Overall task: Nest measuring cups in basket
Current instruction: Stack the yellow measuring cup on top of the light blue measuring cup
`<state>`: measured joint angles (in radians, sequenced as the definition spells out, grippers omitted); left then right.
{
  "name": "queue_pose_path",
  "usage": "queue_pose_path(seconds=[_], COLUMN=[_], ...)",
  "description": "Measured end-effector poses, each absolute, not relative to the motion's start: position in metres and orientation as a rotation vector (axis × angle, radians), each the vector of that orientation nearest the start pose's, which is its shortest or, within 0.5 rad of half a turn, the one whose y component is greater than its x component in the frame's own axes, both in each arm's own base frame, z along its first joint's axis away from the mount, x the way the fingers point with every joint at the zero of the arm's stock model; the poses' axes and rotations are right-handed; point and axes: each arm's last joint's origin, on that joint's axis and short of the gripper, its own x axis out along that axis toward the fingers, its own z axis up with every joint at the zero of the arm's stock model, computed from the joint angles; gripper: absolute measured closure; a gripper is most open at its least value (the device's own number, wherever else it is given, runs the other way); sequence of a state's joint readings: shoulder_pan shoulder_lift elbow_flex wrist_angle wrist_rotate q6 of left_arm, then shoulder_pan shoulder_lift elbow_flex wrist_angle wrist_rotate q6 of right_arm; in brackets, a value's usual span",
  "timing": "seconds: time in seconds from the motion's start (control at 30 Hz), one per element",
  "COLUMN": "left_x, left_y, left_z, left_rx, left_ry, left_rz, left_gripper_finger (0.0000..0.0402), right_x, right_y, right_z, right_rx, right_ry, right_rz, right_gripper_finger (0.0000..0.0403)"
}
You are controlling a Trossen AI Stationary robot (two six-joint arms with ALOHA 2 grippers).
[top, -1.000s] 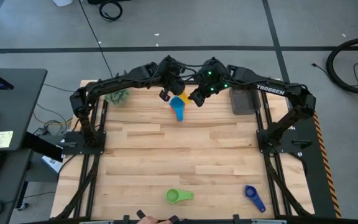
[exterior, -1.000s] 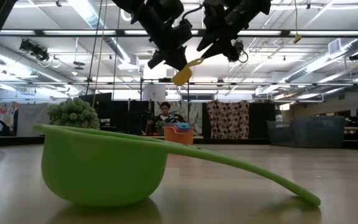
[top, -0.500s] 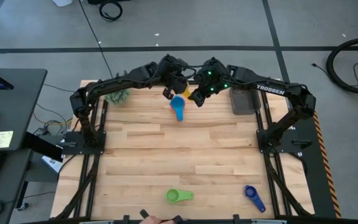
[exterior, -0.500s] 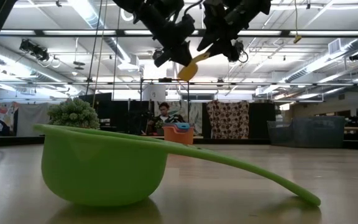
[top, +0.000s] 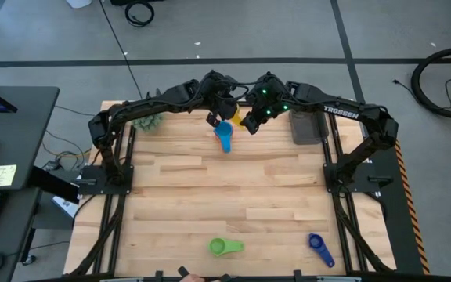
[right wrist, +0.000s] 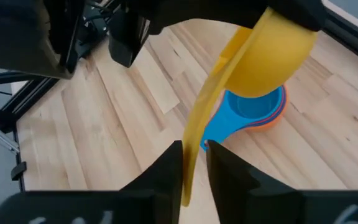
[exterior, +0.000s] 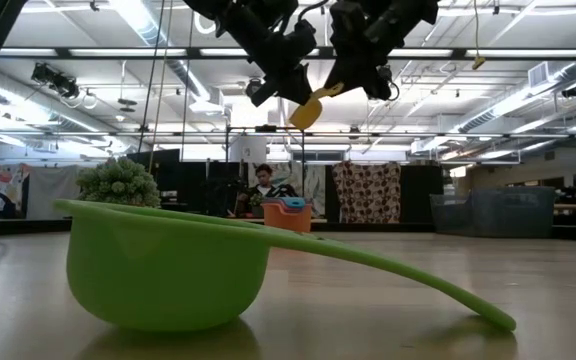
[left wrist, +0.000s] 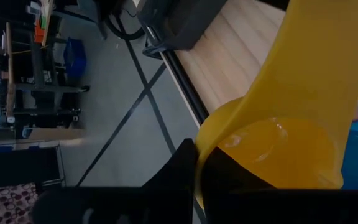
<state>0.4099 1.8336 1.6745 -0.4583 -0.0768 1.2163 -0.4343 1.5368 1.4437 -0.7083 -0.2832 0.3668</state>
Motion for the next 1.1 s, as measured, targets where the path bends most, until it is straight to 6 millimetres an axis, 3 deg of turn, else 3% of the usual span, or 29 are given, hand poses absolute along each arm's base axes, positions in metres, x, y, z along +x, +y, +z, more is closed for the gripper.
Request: queue_pose_path(seconds=[0.23,0.43,0.7,1.1], left_x=[0.383,0.383,0.380,0.382], left_y=[0.169,0.170,0.176,0.178], left_z=[0.323,0.324,0.328,0.338], left_rx=[1.039,1.036,1.077,1.094], left_ry=[0.809,0.829,0.964,0.908], left_rz=[0.045,0.076,0.311,0.409], left_gripper_finger=[0.0391,0.0389,0.0343,0.0336], right_x=[0.300,0.303,0.304,0.304], right_y=[-0.130,-0.127,-0.129,-0.129], right_z=[0.335,0.337,0.338,0.339], right_rx=[0.633,0.617,0.598,0.614], right_ry=[0.726,0.708,0.682,0.673], right_rz=[-0.280,-0.277,-0.309,-0.314], right_gripper_finger=[0.0390,0.0390,0.0390,0.0391])
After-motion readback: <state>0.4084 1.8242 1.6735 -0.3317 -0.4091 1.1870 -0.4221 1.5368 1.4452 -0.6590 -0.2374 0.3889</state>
